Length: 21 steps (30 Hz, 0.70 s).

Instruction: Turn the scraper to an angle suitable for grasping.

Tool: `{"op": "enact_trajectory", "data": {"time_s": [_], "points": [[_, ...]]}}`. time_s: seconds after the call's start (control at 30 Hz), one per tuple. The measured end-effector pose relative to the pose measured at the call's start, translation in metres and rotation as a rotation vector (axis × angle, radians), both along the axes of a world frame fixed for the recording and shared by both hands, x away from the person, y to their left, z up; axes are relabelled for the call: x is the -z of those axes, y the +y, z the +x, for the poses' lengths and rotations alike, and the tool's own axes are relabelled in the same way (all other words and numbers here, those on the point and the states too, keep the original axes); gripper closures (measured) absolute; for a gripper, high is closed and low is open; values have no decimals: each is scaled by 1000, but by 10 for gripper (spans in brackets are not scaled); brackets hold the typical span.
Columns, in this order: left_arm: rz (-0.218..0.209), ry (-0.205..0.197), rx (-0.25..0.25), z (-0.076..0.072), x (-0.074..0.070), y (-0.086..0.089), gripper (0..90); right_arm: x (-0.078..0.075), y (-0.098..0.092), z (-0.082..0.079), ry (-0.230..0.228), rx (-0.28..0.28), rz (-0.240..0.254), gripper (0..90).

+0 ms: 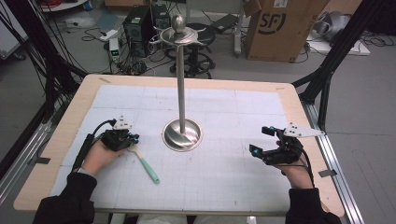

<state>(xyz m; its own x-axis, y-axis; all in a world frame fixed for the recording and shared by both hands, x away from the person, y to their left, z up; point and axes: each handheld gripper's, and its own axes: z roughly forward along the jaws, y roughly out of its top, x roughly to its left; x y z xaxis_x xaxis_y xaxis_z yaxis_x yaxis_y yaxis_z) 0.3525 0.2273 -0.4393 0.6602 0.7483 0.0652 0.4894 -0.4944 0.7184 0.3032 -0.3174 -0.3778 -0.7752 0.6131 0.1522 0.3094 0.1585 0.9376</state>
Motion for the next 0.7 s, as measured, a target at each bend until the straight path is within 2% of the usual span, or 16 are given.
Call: {"op": "enact_trajectory", "data": {"time_s": [0.1, 0.13, 0.3, 0.43, 0.63, 0.7], "points": [[15, -6, -5, -13, 0, 5, 900, 0, 0, 0, 1, -2, -2, 28], [6, -12, -6, -18, 1, 7, 900, 0, 0, 0, 2, 1, -2, 28], [-81, -1, -25, -40, 5, 26, 900, 0, 0, -1, 1, 1, -5, 28], [-130, 20, -23, -61, 6, 40, 900, 0, 1, 0, 3, 1, -7, 28], [-156, 23, -45, -75, 4, 42, 900, 1, 4, 1, 3, -3, -16, 28], [-181, 15, -23, -79, -1, 37, 900, 2, 5, 2, 5, -5, -16, 28]]}}
